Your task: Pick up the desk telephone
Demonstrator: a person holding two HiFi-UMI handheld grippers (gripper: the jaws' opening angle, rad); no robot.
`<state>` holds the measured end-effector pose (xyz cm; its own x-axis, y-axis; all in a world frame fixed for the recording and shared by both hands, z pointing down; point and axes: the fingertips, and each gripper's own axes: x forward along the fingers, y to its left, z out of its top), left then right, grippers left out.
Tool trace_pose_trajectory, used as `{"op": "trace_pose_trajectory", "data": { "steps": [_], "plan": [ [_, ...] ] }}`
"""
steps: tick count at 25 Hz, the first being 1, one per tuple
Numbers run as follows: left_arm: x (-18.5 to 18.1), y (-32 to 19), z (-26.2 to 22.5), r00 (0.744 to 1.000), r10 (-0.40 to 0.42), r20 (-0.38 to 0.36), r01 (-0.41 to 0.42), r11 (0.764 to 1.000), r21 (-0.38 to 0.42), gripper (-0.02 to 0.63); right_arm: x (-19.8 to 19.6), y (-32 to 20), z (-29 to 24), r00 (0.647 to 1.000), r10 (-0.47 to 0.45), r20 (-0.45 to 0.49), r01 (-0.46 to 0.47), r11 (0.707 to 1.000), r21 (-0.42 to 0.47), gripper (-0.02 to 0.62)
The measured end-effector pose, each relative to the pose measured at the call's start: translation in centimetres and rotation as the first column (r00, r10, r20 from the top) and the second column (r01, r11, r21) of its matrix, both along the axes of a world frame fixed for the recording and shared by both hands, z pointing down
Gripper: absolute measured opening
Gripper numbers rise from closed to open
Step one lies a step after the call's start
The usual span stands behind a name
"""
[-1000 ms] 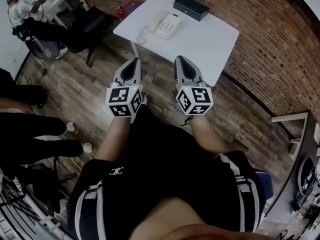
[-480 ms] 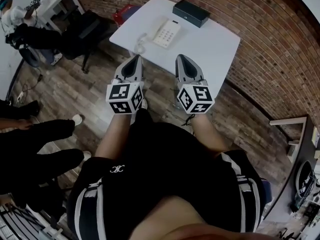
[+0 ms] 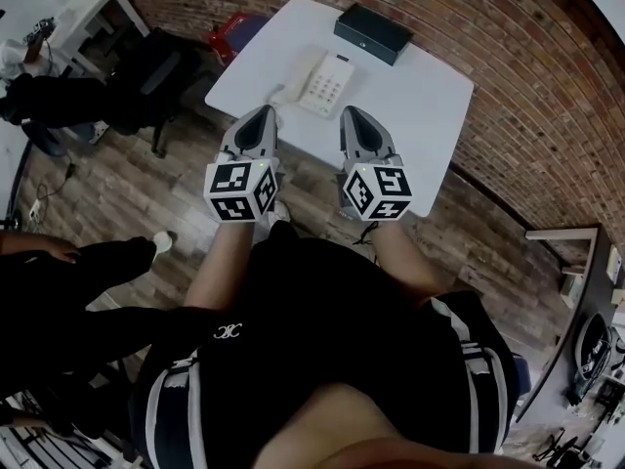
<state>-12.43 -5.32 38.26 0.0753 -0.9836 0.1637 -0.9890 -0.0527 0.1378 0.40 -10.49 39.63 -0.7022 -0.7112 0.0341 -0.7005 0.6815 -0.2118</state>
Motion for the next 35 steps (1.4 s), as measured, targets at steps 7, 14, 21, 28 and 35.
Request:
{"op": "trace_pose_trajectory", "data": {
  "steps": [7, 14, 21, 28, 35],
  "plan": [
    [-3.5, -6.0, 1.6, 0.997, 0.069, -0.027, -0.071, 0.996, -0.056, 0.002, -3.1, -5.1, 1.4, 0.998, 0.063, -0.028, -0.064, 0.996, -0.055, -0.002],
    [-6.8, -11.9, 3.4, 0.985, 0.159, -0.072, -0.166, 0.981, -0.104, 0.002, -6.2, -9.8, 3.2, 0.989, 0.131, -0.067, -0.138, 0.984, -0.109, -0.002],
    [-8.3, -15.8, 5.5, 0.968, 0.242, -0.07, -0.25, 0.957, -0.147, 0.002, -7.4, -13.0, 5.0, 0.975, 0.198, -0.103, -0.212, 0.965, -0.154, -0.002],
    [-7.3, -18.7, 9.6, 0.948, 0.301, -0.107, -0.319, 0.913, -0.254, 0.002, -6.0, -15.8, 9.1, 0.964, 0.22, -0.152, -0.251, 0.942, -0.224, 0.0],
    [-6.5, -22.6, 12.9, 0.942, 0.296, -0.158, -0.333, 0.881, -0.337, 0.003, -4.0, -19.3, 13.6, 0.962, 0.214, -0.17, -0.261, 0.904, -0.338, 0.0]
  ]
}}
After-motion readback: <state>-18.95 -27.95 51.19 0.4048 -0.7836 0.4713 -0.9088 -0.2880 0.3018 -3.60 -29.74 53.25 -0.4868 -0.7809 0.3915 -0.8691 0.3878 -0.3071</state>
